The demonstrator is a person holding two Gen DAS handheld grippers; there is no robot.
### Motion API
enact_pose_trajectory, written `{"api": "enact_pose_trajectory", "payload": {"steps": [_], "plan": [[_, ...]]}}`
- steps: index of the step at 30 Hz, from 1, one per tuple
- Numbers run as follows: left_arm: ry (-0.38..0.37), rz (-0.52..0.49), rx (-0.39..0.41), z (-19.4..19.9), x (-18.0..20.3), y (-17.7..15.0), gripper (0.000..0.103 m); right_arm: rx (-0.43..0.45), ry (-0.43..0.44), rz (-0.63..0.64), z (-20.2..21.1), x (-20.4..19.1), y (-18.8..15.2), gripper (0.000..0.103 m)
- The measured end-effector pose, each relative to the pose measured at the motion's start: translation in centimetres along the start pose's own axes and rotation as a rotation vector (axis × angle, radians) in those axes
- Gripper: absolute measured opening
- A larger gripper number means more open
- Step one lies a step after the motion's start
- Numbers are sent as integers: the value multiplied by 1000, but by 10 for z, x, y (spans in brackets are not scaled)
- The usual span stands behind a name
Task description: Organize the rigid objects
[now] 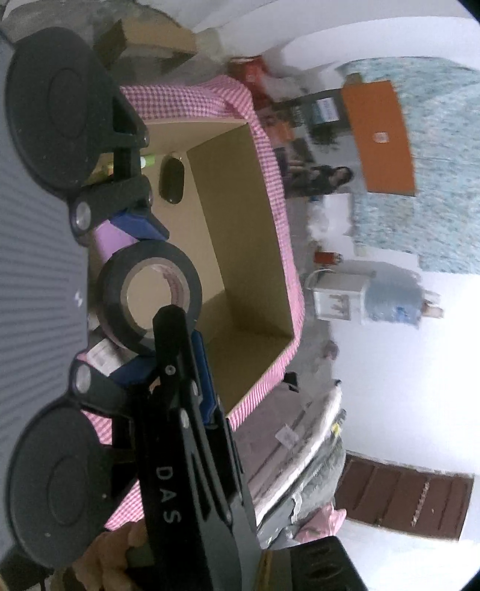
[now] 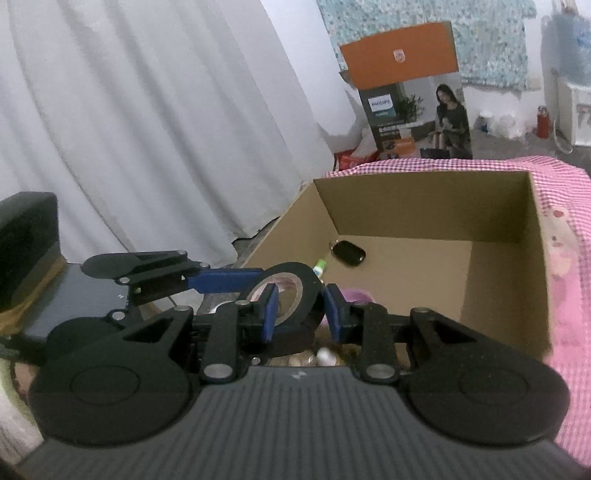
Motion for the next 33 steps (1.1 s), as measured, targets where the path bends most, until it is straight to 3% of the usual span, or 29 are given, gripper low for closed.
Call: {"api": "enact_pose_trajectory", "payload": {"steps": [8, 17, 25, 33], "plan": [[-8, 86, -162, -60, -59, 27, 68, -161, 15, -64, -82, 34, 47, 27], [24, 136, -330, -127, -98, 24, 68, -314, -13, -129, -162, 66, 47, 27], [43, 169, -402, -154, -114, 16, 68, -388, -24, -175, -206, 82, 42, 27], [68, 153, -418, -169, -119, 12, 68, -419, -34, -191, -223, 89, 31, 29]]}}
Point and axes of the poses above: each gripper's, at about its wrist camera, not at the fingertips, and z roughly against the way its jaws point, x to its right, y to its top, the point moved 8 cm from there along -z, roughly the way its jaws point, and after that the axes turned 11 degrees about -y, right-handed, at the moved point
